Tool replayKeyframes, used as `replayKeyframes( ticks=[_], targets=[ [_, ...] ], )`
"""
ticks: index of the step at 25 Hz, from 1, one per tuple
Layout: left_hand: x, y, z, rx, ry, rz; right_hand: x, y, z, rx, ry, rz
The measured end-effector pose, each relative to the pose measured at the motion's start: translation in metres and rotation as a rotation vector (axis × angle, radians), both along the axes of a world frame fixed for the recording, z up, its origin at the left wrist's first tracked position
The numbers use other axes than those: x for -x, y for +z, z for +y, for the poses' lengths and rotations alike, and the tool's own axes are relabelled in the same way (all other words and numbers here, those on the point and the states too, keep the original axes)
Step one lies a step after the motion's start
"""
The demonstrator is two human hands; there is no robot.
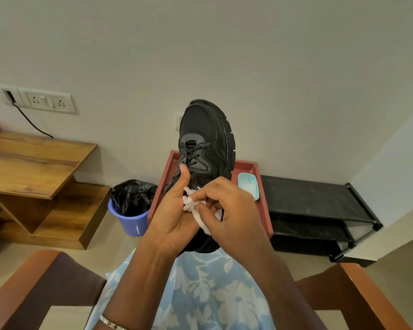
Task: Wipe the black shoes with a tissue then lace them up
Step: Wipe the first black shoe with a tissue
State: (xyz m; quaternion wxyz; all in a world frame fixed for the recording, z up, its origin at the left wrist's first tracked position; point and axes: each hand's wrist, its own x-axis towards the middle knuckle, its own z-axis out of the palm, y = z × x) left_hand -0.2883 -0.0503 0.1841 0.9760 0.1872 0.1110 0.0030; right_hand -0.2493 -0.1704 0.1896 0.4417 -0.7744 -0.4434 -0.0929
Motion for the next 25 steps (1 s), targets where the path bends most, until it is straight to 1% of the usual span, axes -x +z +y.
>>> replayKeyframes(
  ticks=[3,4,6,8,9,11,12,14,16,19,21,23,25],
  targets=[
    [-0.001,0.000,-0.005,0.020,0.098,-0.005,-0.015,0.001,0.009,-0.056,-0.126,-0.078],
    [0.000,0.001,-0.008,0.002,0.112,-0.019,-0.019,0.001,0.012,-0.070,-0.170,-0.108],
    [0.004,0.004,-0.013,-0.068,0.104,-0.042,-0.020,-0.001,0.011,-0.081,-0.198,-0.107],
    [0.006,0.006,-0.013,-0.120,0.086,-0.015,-0.015,-0.004,0.000,-0.049,-0.155,-0.039],
    [0.006,0.006,-0.010,-0.124,0.085,0.013,-0.012,-0.006,-0.007,-0.025,-0.119,0.025],
    [0.004,0.005,-0.005,-0.090,0.103,0.058,-0.010,-0.004,-0.020,0.010,-0.040,0.172],
    [0.002,0.003,-0.004,-0.075,0.117,0.088,-0.012,-0.003,-0.023,0.021,-0.024,0.206],
    [0.002,0.002,-0.005,-0.049,0.116,0.120,-0.021,0.000,-0.020,0.030,-0.057,0.182],
    [0.002,0.003,-0.009,-0.029,0.095,0.113,-0.032,0.005,-0.011,-0.011,-0.133,0.128],
    [-0.001,0.001,-0.010,-0.035,0.127,0.116,-0.050,0.011,0.005,-0.097,-0.256,0.035],
    [-0.002,0.001,-0.010,-0.049,0.142,0.127,-0.052,0.010,0.006,-0.086,-0.291,0.013],
    [-0.001,0.002,-0.009,-0.038,0.105,0.144,-0.041,0.009,-0.005,-0.024,-0.234,0.063],
    [0.001,0.003,-0.005,-0.015,0.080,0.148,-0.027,0.009,-0.021,0.067,-0.118,0.160]
  ],
)
